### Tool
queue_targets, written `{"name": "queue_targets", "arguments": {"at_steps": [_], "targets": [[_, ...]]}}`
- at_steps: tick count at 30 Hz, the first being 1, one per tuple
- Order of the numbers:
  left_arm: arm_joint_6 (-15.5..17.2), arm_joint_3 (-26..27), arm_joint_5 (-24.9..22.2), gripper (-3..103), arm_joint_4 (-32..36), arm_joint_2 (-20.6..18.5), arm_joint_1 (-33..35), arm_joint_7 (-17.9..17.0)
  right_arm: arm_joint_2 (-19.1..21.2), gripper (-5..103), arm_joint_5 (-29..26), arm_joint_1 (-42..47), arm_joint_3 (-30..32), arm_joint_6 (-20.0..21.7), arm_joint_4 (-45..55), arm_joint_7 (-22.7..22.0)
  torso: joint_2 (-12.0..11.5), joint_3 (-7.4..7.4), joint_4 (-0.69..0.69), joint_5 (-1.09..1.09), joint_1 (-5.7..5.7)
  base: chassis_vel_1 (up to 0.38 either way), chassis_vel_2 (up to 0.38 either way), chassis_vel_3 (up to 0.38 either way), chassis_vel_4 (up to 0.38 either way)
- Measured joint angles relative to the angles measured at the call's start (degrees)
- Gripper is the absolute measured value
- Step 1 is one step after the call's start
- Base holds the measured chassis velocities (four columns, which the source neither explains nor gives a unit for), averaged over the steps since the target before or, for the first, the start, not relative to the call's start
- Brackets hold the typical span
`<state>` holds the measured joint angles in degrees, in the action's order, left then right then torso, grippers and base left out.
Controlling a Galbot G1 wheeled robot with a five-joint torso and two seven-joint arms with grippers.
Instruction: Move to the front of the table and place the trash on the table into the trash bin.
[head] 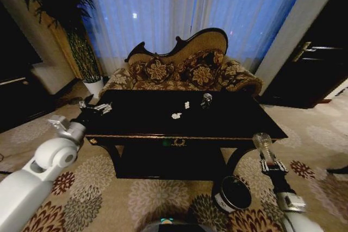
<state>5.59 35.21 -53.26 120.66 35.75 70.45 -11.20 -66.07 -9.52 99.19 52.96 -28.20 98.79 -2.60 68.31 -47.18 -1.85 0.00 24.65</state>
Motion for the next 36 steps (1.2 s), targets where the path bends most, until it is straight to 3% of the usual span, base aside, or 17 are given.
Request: {"name": "queue_targets", "arguments": {"at_steps": [13, 36], "targets": [[0.04, -1.69, -0.06, 100, -0.49, -0.40, -0.78, -0.35, -1.29, 25, -2.15, -2.10, -0.41, -3.97, -11.27, 1.00, 0.00, 0.00, 0.00, 0.02, 0.00, 0.000, 0.000, 0.000, 0.000], [0.12, -3.19, -0.04, 100, 0.23, 0.15, -0.74, -0.88, -4.30, 25, 3.86, -12.13, -7.86, -8.37, -31.26, 2.55, 0.00, 0.00, 0.00, 0.00, 0.00, 0.000, 0.000, 0.000, 0.000]]}}
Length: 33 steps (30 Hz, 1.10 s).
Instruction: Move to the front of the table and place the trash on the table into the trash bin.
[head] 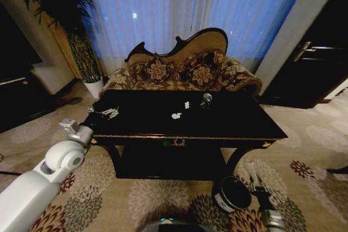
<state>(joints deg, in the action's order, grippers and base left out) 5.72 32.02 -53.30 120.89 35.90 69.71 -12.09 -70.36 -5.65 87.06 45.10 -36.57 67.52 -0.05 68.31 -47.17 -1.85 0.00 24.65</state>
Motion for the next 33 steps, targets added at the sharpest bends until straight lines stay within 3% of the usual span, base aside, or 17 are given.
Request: {"name": "queue_targets", "arguments": {"at_steps": [17, 33], "targets": [[0.12, -1.35, -0.23, 100, 0.34, 0.02, -0.51, -0.13, -1.20, 25, 3.21, -8.14, -2.67, -1.83, -13.26, 1.62, 0.00, 0.00, 0.00, 0.00, 0.00, 0.000, 0.000, 0.000, 0.000], [0.33, -2.52, -0.85, 100, -0.41, -1.05, -1.29, -0.68, -1.13, 25, 2.29, -16.10, -4.36, -1.16, -22.52, 2.61, 0.00, 0.00, 0.00, 0.01, 0.00, 0.000, 0.000, 0.000, 0.000]]}}
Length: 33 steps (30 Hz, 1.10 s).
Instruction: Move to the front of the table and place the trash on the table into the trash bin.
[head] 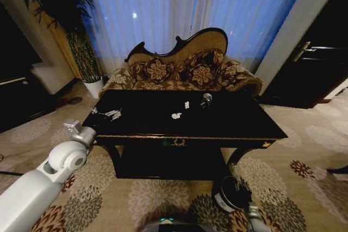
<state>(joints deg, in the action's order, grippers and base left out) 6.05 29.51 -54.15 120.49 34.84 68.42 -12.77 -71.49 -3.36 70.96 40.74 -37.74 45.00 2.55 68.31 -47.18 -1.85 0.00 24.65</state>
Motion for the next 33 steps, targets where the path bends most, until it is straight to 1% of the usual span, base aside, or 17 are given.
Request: {"name": "queue_targets", "arguments": {"at_steps": [12, 25, 26, 27, 28, 30, 31, 33], "targets": [[0.14, -0.29, -0.34, 100, -0.28, -0.04, -0.30, -0.12, -0.55, 25, -0.93, -1.88, 0.75, 2.08, -3.05, 0.26, 0.00, 0.00, -0.01, -0.01, 0.00, 0.000, 0.000, 0.000, 0.000], [0.14, 0.49, -0.59, 100, -0.11, -0.21, -0.04, 0.21, -0.41, 25, 0.29, -3.72, 1.86, 2.37, -6.08, 0.27, 0.00, 0.00, -0.01, 0.00, 0.00, 0.000, 0.000, 0.000, 0.000], [0.14, 0.46, -0.61, 100, -0.11, -0.20, -0.10, 0.21, -0.39, 24, 0.29, -3.71, 2.01, 2.37, -6.11, 0.32, 0.00, 0.00, -0.01, 0.00, 0.00, 0.000, 0.000, 0.000, 0.000], [0.14, 0.38, -0.64, 100, -0.11, -0.21, -0.15, 0.22, -0.37, 28, 0.27, -3.65, 2.28, 2.36, -6.12, 0.47, 0.00, 0.00, 0.00, 0.00, 0.00, 0.000, 0.000, 0.000, 0.000], [0.14, 0.34, -0.64, 100, -0.11, -0.20, -0.16, 0.22, -0.36, 28, 0.26, -3.60, 2.36, 2.36, -6.12, 0.54, 0.00, 0.00, 0.00, 0.00, 0.00, 0.000, 0.000, 0.000, 0.000], [0.14, 0.31, -0.69, 100, -0.07, -0.20, -0.19, 0.24, -0.25, 39, 0.25, -3.35, 2.54, 2.36, -6.15, 0.71, 0.00, 0.00, -0.01, 0.00, 0.00, 0.000, 0.000, 0.000, 0.000], [0.14, 0.31, -0.69, 100, -0.07, -0.20, -0.19, 0.24, -0.25, 39, 0.25, -3.35, 2.54, 2.36, -6.15, 0.71, 0.00, 0.00, -0.01, 0.00, 0.00, 0.000, 0.000, 0.000, 0.000], [0.14, 0.31, -0.72, 100, -0.06, -0.19, -0.20, 0.26, -0.19, 50, 0.22, -3.21, 2.60, 2.34, -6.17, 0.84, 0.00, 0.00, -0.01, 0.00, 0.00, 0.000, 0.000, 0.000, 0.000]]}}
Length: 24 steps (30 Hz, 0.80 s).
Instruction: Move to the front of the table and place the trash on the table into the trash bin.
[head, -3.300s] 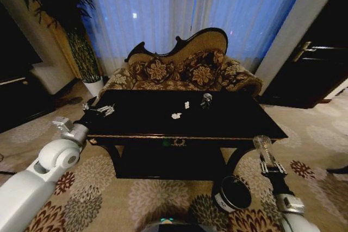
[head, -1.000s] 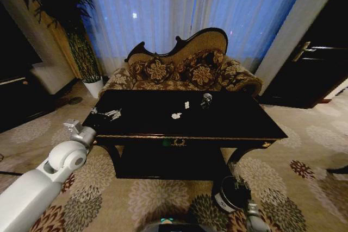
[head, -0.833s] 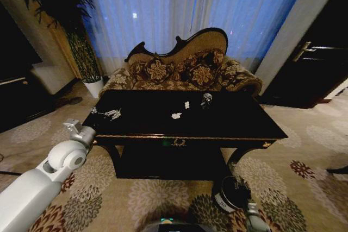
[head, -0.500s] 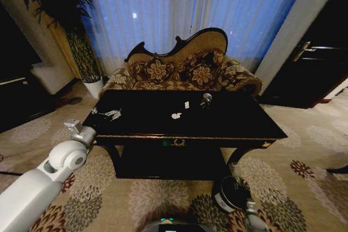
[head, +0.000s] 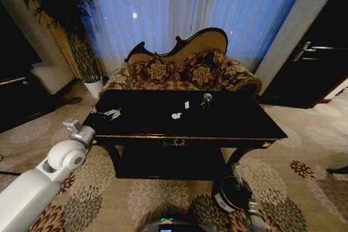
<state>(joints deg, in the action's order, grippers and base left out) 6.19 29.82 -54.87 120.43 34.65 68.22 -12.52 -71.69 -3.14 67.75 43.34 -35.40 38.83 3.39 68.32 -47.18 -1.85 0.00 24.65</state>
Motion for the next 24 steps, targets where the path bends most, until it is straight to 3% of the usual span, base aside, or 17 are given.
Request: {"name": "queue_targets", "arguments": {"at_steps": [1, 5, 8, 9, 10, 12, 14, 24], "targets": [[0.00, 0.00, -0.04, 100, 0.01, 0.03, 0.00, 0.00, -0.01, 56, -0.01, 0.05, 0.01, -0.01, 0.00, 0.05, 0.00, 0.00, 0.00, 0.00, 0.00, 0.000, 0.000, 0.000, 0.000], [0.00, 0.00, -0.06, 100, 0.08, 0.09, 0.01, 0.00, -0.12, 61, 0.00, 0.09, 0.01, -0.01, 0.00, 0.06, 0.00, 0.00, 0.00, 0.00, 0.00, 0.000, 0.000, 0.000, 0.000], [0.00, 0.16, -0.09, 100, 0.15, 0.11, 0.14, 0.05, -0.28, 77, 0.02, 0.18, 0.01, -0.01, 0.04, 0.06, 0.00, 0.00, 0.00, 0.00, 0.00, 0.000, 0.000, 0.000, 0.000], [0.00, 0.22, -0.10, 100, 0.15, 0.11, 0.16, 0.06, -0.33, 77, 0.04, 0.22, 0.01, -0.01, 0.07, 0.06, 0.00, 0.00, 0.00, 0.00, 0.00, 0.000, 0.000, 0.000, 0.000], [-0.01, 0.27, -0.12, 100, 0.15, 0.12, 0.21, 0.09, -0.44, 88, 0.05, 0.27, 0.01, -0.01, 0.16, 0.06, 0.00, 0.00, 0.00, 0.00, 0.00, 0.000, 0.000, 0.000, 0.000], [-0.01, 0.29, -0.13, 100, 0.14, 0.12, 0.23, 0.10, -0.49, 88, 0.05, 0.33, 0.01, -0.01, 0.23, 0.06, 0.00, 0.00, 0.00, 0.00, 0.00, 0.000, 0.000, 0.000, 0.000], [-0.01, 0.30, -0.15, 100, 0.18, 0.12, 0.24, 0.11, -0.51, 97, 0.07, 0.45, 0.01, -0.01, 0.45, 0.03, 0.00, 0.00, 0.00, 0.00, 0.00, 0.000, 0.000, 0.000, 0.000], [-0.01, 0.67, -0.33, 100, 0.32, 0.40, 0.26, 0.10, 0.50, 100, -0.97, 3.91, 1.00, -0.33, 3.47, 0.14, 0.00, 0.00, 0.01, 0.00, 0.00, 0.000, 0.000, 0.000, 0.000]]}}
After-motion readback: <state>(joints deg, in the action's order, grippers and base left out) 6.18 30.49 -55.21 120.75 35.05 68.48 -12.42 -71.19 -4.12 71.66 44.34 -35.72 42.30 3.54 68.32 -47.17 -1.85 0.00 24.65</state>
